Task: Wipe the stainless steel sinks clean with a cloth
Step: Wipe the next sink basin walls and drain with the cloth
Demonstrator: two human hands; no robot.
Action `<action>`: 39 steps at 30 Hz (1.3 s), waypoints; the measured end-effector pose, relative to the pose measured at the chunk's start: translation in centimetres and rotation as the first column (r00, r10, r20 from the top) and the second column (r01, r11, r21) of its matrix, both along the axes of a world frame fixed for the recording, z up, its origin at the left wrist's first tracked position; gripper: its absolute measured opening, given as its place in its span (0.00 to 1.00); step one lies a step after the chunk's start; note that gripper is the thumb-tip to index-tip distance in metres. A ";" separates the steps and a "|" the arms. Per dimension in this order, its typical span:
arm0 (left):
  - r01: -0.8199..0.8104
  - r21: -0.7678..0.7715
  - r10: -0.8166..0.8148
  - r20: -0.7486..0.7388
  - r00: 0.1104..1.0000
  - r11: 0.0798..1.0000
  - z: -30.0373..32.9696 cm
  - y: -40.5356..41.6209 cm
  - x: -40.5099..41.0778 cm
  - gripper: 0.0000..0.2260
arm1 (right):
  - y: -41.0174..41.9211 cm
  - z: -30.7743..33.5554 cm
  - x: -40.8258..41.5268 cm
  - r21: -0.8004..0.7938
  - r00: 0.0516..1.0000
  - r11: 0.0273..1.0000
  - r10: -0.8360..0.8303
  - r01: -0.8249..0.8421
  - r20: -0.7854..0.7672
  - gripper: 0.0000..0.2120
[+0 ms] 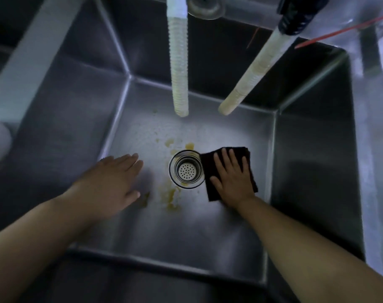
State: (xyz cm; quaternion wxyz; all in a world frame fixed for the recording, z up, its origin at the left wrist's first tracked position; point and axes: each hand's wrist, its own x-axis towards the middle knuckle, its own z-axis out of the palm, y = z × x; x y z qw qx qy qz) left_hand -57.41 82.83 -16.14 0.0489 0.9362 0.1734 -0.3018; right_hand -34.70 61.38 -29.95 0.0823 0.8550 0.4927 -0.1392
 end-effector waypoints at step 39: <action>-0.128 -0.006 0.128 0.099 0.987 0.992 -0.6 2.6 -2.1 0.32 | 7.8 -1.1 9.2 0.136 0.930 0.935 -0.344 0.327 0.132 0.30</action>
